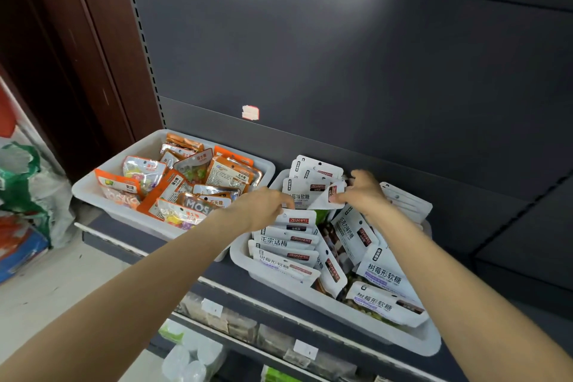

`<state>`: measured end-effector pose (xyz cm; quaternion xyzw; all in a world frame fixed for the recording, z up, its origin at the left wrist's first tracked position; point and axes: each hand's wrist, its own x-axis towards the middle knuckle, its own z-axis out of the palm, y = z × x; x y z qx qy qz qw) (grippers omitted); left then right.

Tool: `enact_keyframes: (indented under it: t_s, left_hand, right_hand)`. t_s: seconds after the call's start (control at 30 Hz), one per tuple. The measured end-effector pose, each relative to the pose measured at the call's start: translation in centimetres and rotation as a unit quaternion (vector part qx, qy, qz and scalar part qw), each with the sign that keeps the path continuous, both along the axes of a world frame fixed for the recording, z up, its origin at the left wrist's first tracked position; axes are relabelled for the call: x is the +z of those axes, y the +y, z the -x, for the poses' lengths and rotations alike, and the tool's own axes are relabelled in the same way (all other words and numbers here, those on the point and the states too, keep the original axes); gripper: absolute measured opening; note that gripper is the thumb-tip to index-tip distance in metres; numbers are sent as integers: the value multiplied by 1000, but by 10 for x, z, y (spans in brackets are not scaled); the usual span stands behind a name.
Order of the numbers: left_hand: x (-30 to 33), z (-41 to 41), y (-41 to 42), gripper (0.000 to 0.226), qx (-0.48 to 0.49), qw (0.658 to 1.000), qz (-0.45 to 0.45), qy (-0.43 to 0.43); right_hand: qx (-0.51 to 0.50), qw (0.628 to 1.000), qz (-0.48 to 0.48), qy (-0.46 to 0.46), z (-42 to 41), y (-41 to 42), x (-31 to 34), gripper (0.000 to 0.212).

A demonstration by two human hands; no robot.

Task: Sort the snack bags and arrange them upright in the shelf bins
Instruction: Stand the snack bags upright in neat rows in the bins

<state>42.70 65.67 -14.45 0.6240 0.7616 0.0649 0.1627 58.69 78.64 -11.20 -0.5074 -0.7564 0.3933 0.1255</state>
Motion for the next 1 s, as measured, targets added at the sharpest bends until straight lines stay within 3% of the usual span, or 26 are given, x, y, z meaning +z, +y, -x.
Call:
enact_keyframes:
  t_s: [0.2,0.43,0.6,0.73,0.83,1.0]
  left_hand:
    - [9,-5,-6,34,-21,1000,6,-9]
    - [11,2,-7,26,-24,999,4,-46]
    - [7,5,-10,23,-20,997,-4,-75]
    - [8,7,-12,23,-21,996,-4,-90]
    - [9,8,-13,24,-20,996,-10,-88]
    - [7,12,-14,24,-43,996,-24,-77]
  right_hand:
    - [48,988,43,138,-3,-15,-3,75]
    - [49,983,62,167,-2,-24,-5,75]
    - [61,987,23,147,0,-31,-1,73]
    - [96,989,-112,11,3,-26,6,73]
    - [77,983,-160,-52,3,-21,8,51]
    - [134,984,-118,2,-3,-15,23,33]
